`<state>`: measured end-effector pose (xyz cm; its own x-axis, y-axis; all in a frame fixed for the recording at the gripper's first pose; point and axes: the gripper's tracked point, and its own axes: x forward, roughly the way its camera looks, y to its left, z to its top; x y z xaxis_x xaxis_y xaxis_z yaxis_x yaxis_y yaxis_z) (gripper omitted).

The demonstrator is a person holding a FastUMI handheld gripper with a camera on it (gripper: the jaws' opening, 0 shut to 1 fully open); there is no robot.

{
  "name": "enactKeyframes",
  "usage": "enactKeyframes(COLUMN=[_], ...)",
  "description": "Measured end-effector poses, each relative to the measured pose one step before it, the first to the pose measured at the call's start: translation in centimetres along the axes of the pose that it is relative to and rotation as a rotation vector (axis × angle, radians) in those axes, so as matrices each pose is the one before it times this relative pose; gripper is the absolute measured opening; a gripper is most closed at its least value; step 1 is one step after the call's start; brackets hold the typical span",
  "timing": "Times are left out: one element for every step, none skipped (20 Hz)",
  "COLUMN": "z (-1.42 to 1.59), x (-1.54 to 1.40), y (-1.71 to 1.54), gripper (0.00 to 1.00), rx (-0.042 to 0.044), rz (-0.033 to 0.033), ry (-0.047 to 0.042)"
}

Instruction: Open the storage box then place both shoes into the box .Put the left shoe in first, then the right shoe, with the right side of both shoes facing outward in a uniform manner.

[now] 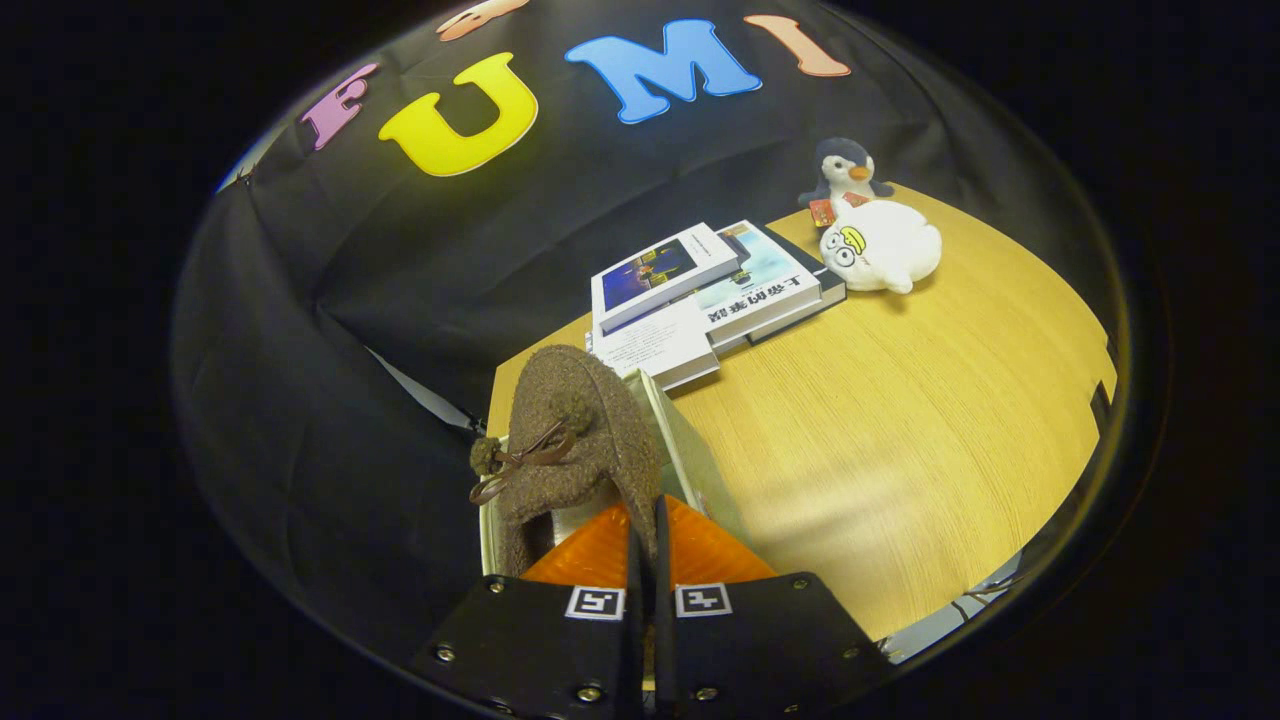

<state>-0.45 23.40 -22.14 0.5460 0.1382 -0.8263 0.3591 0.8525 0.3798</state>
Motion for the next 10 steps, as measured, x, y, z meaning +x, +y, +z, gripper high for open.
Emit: enactKeyframes(z=[-0.394,-0.426,-0.514,-0.306,0.198,0.654,0.654,0.657,0.693,0.610], x=[0.181,0.125,0.013,-0.166,-0.388,-0.344,-0.320,-0.587,-0.465,-0.445], y=[-0.082,0.023,0.064,0.444,0.210,0.213,-0.014,-0.167,0.102,-0.028], gripper=[0.05,0.05,0.05,0.05,0.12,0.35,0.50,0.76,0.87,0.98], rx=[-0.00063,0.00320,0.00716,0.00586,-0.00028,-0.01448,-0.03037,-0.03541,-0.03580,-0.02749], rz=[-0.00444,-0.00184,0.00002,0.01851,0.00830,-0.00062,-0.00231,-0.01203,0.00428,-0.00078], ry=[0.00524,0.00726,0.00704,0.00106,-0.02210,-0.02977,-0.02981,-0.02567,-0.02851,-0.02270])
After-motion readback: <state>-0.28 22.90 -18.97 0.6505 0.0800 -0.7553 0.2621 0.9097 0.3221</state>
